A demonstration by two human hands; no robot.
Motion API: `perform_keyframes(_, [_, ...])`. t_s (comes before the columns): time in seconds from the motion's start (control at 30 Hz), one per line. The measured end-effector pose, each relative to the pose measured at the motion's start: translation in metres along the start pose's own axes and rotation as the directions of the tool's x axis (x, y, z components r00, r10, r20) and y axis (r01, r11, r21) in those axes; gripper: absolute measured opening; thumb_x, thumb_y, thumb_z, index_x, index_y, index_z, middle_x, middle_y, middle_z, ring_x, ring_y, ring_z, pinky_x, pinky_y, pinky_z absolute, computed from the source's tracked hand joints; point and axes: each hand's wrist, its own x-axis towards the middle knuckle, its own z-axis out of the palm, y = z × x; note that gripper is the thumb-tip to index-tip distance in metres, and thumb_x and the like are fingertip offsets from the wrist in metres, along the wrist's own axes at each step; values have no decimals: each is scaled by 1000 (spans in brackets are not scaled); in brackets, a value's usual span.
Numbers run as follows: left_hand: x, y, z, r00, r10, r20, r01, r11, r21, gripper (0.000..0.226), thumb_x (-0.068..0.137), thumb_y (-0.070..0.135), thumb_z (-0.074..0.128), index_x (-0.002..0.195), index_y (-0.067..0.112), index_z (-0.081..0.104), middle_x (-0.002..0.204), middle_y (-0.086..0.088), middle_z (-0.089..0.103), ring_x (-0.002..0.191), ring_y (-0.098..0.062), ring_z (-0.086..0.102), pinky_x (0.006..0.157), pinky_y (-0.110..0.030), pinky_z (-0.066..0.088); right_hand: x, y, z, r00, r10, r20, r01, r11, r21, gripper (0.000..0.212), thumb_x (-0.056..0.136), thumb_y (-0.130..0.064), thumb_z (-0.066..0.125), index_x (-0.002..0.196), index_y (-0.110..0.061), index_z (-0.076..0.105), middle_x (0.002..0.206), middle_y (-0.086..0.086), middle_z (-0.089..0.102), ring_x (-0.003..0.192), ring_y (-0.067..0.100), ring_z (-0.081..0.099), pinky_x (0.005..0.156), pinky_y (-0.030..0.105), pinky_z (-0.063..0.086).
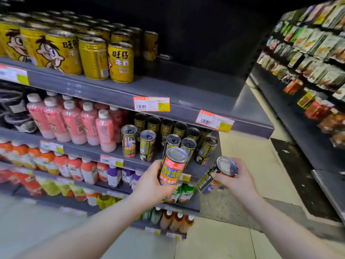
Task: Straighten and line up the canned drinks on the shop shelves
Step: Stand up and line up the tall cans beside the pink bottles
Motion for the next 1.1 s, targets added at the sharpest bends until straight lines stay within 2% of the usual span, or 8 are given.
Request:
perform_keyframes(0.07, [9, -9, 13, 1000, -19, -17, 19, 1000, -6, 52, 46, 43, 67, 93, 48, 45, 96, 13, 67, 91, -10, 64, 87, -37, 51, 22, 14, 3, 1000, 0, -25, 0, 1000, 1, 69, 45, -36, 81, 105, -19, 51, 95, 3, 62, 90, 33, 63, 81, 53, 52])
perform_keyframes(0.27, [36, -30, 47, 996, -63, -71, 61, 998, -26, 49, 55, 25, 74, 91, 43, 46, 89, 19, 64, 83, -3, 61, 77, -22, 47, 86, 42, 15, 998, -25, -51, 26, 1000, 3, 53, 70, -8, 78, 115, -8, 49, 98, 2, 55, 88, 17, 51, 75, 24, 36])
perform_keyframes(0.53, [73, -25, 95, 997, -15, -79, 13, 1000, -25, 55, 69, 14, 75, 104, 40, 42, 101, 12, 62, 92, -8, 58, 79, -18, 45, 134, 63, 16, 996, -93, -16, 92, 993, -69, 53, 71, -13, 78, 113, -18, 47, 98, -3, 55, 91, 17, 54, 79, 25, 38])
perform_keyframes(0.63, [85, -18, 114, 999, 3, -48, -5, 999, -45, 57, 70, 13, 76, 113, 33, 45, 103, 13, 61, 94, -4, 56, 77, -8, 41, 137, 72, 3, 995, -96, 0, 96, 992, -84, 56, 74, -7, 75, 122, -10, 45, 92, -4, 57, 73, 17, 55, 64, 15, 41])
perform_keyframes(0.7, [95, -16, 127, 998, 24, -52, -26, 999, -39, 58, 66, 20, 78, 112, 33, 46, 105, 12, 61, 100, -8, 57, 87, -19, 46, 141, 77, -3, 996, -86, 21, 87, 995, -54, 56, 76, -4, 73, 123, -10, 44, 81, -11, 53, 58, 7, 52, 47, 5, 39])
perform_keyframes(0.8, [110, -15, 146, 991, 49, -122, -47, 999, 17, 63, 56, 33, 73, 115, 29, 50, 108, 6, 63, 105, -18, 56, 90, -38, 47, 146, 87, -5, 993, -98, 65, 100, 994, -37, 60, 73, -4, 76, 123, -13, 43, 87, -6, 58, 67, 12, 56, 56, 9, 42])
perform_keyframes(0.93, [128, -15, 163, 984, 23, -179, -32, 998, -47, 54, 63, 13, 78, 108, 27, 51, 101, 11, 62, 96, -9, 57, 83, -23, 45, 151, 105, -1, 988, -59, 145, 63, 998, -22, 67, 70, -6, 79, 125, -18, 42, 105, -3, 58, 95, 14, 54, 76, 22, 38])
perform_keyframes(1.1, [141, -19, 178, 976, 12, -218, -15, 1000, -10, 69, 67, 11, 78, 128, 18, 46, 124, -1, 48, 117, -13, 44, 92, -16, 33, 153, 130, 3, 972, 35, 234, -23, 998, -56, 52, 72, -6, 77, 113, -17, 46, 101, 0, 63, 80, 6, 56, 65, 17, 40])
